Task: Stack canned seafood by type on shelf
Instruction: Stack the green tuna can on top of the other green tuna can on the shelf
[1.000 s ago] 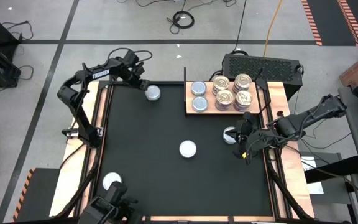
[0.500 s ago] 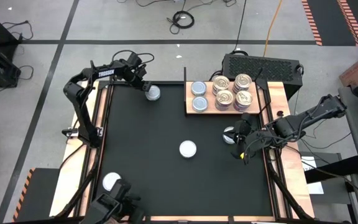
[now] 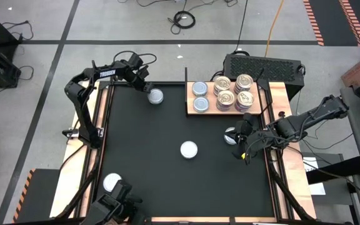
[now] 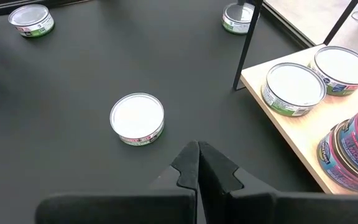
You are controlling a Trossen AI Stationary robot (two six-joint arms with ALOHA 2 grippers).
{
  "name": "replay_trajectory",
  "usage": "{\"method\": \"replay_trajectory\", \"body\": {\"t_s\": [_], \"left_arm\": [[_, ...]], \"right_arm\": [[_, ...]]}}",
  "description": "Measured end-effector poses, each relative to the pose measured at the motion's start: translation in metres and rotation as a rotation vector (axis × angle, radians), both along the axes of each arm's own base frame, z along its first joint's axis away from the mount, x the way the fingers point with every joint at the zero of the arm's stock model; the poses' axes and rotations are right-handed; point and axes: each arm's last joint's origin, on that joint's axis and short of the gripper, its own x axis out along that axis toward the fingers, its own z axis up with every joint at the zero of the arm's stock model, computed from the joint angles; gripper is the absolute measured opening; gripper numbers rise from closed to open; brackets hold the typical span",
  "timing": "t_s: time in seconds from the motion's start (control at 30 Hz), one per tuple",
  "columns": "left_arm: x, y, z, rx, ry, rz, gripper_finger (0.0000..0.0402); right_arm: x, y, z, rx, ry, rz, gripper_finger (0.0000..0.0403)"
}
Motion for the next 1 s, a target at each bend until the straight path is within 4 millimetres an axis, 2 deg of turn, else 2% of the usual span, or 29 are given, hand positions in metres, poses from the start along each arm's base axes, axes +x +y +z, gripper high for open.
{"method": "replay_trajectory", "body": {"t_s": [0.23,0.5,0.73,1.0], "left_arm": [[0.003,-0.004,0.000,-0.098,-0.090,0.011,0.0002],[0.032,-0.018,0.005,-0.141,-0.174,-0.027,0.0001],[0.059,-0.019,0.022,-0.127,-0.305,-0.071,0.0001],[0.079,-0.016,0.042,-0.098,-0.406,-0.058,0.0000]], "right_arm": [[0.000,0.000,0.000,0.005,-0.001,-0.004,0.0000],[0.000,0.000,0.000,0.002,0.000,-0.002,0.0000],[0.000,0.000,0.000,-0.002,0.002,0.001,0.0000],[0.000,0.000,0.000,0.001,0.001,-0.002,0.0000]]}}
